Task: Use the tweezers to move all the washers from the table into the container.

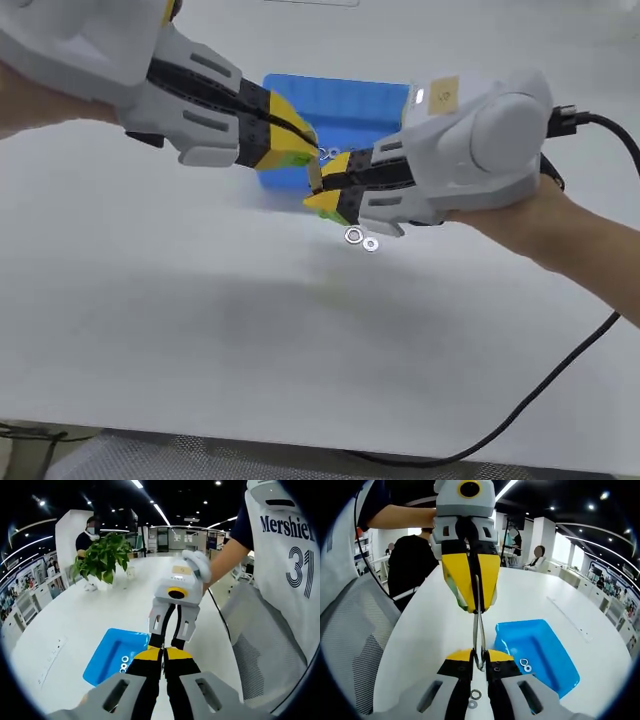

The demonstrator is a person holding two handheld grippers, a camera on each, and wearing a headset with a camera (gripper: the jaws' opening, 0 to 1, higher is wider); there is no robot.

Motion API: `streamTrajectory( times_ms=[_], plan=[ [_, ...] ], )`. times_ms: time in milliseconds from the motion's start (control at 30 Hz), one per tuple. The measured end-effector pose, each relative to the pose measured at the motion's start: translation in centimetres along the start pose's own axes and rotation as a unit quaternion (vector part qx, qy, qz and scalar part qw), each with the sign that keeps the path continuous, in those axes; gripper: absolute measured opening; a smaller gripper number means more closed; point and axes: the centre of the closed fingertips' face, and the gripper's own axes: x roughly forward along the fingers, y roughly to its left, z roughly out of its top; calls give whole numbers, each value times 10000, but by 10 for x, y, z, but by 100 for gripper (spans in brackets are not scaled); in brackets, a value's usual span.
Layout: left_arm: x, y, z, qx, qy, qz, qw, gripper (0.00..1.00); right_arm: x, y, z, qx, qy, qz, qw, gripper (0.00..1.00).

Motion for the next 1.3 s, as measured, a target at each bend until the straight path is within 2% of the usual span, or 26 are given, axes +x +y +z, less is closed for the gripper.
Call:
streamTrajectory(
  times_ms=[200, 433, 700, 967, 1300],
  plan=[
    [-7, 6, 15, 158, -48, 25, 9999, 5, -11, -9, 13, -69, -100, -174, 9998, 11],
    [-9, 19, 29, 349, -69, 76, 9993, 5, -20, -26, 23, -182, -136, -355, 9991, 11],
    [-6, 38, 33, 502, -59, 104, 9987, 5, -21, -50, 25, -254, -139, -500, 9983, 11],
    [11, 58, 25, 516, -27, 10, 9987, 5, -18, -69, 7, -196, -24, -559, 9982, 11],
    [28, 75, 2, 420, 134, -99, 9990, 5, -2, -83, -19, -54, 110, -471, 9988, 11]
  ],
)
